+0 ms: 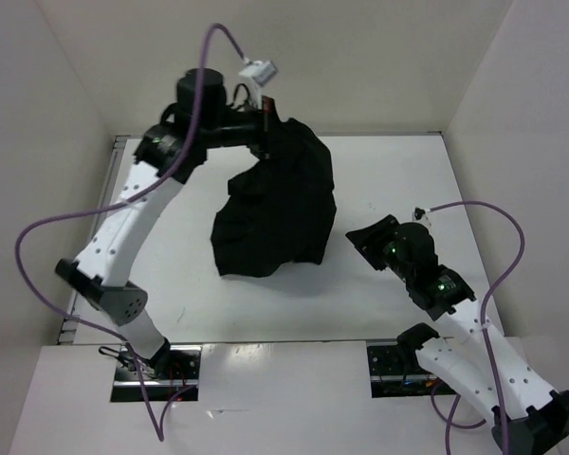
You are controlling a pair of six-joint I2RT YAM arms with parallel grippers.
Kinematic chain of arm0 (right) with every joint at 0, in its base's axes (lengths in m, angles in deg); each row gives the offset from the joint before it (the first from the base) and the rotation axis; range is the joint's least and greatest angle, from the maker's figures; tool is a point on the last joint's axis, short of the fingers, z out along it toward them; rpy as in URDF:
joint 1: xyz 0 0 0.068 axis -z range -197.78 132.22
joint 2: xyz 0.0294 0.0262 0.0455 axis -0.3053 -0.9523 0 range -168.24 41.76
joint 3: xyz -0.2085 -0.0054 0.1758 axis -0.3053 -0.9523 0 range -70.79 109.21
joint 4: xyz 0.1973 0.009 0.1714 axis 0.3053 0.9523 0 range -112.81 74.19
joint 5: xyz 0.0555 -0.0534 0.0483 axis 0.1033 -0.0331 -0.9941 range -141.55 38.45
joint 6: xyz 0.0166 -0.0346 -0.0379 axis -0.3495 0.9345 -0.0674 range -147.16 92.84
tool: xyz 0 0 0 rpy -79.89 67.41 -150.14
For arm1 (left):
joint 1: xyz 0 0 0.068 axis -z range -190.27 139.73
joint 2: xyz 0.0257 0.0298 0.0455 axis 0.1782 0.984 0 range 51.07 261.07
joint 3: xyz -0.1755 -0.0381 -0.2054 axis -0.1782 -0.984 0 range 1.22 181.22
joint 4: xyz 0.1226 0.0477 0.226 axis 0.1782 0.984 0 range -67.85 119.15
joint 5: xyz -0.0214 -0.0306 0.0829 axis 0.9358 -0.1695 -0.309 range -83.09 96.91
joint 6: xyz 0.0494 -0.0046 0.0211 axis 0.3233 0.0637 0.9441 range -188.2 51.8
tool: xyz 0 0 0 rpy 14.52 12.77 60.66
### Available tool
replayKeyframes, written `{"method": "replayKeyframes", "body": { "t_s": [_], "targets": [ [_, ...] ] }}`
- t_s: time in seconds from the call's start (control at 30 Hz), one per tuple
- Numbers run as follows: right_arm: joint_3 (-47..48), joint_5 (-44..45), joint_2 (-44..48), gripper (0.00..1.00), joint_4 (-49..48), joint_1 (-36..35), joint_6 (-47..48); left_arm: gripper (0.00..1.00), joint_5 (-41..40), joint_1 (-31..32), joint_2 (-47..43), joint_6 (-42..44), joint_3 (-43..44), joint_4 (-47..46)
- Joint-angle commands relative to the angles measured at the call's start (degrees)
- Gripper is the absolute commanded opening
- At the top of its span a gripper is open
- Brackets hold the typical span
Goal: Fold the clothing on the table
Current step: Move the skirt to the center of the board
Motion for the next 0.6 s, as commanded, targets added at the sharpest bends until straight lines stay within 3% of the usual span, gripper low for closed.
{"method": "replayKeyframes", "body": {
  "t_s": [0.0, 0.2, 0.33, 0.4, 0.43, 0.47, 0.5, 0.57],
  "targets": [
    [-0.28, 5.13, 4.14, 0.53, 1.53, 0.09, -1.69, 0.00, 3.89, -2.50, -5.33, 2.51, 1.58, 3.63],
    [-1.33, 6.46, 6.53, 0.53, 2.59, 0.09, -2.84, 0.00, 3.96, -4.43, -12.18, 1.99, -4.66, 3.01],
    [-1.33, 6.46, 3.90, 0.53, 2.59, 0.09, -2.84, 0.01, 0.83, -5.14, -17.10, 0.16, -15.10, 5.12],
    [-0.80, 5.94, 3.02, 0.53, 3.11, 0.62, -2.31, 0.09, -2.95, -5.67, -21.30, -1.61, -25.38, 8.00],
    [-0.80, 5.93, 2.49, 0.53, 3.11, 0.62, -1.70, 0.12, -9.33, -5.67, -22.98, -4.05, -29.15, 9.15],
    [-0.28, 5.93, 1.70, 0.53, 3.64, 0.62, -1.69, 0.32, -12.96, -6.19, -24.57, -5.47, -33.02, 12.04],
    [0.25, 5.93, 1.69, 0.53, 3.64, 0.62, -1.17, 0.44, -15.87, -6.20, -27.28, -6.79, -39.58, 14.07],
    [0.87, 6.55, -0.06, 0.53, 4.25, 0.62, -0.56, 0.53, -16.26, -6.20, -29.23, -7.50, -43.85, 19.15]
  ]
}}
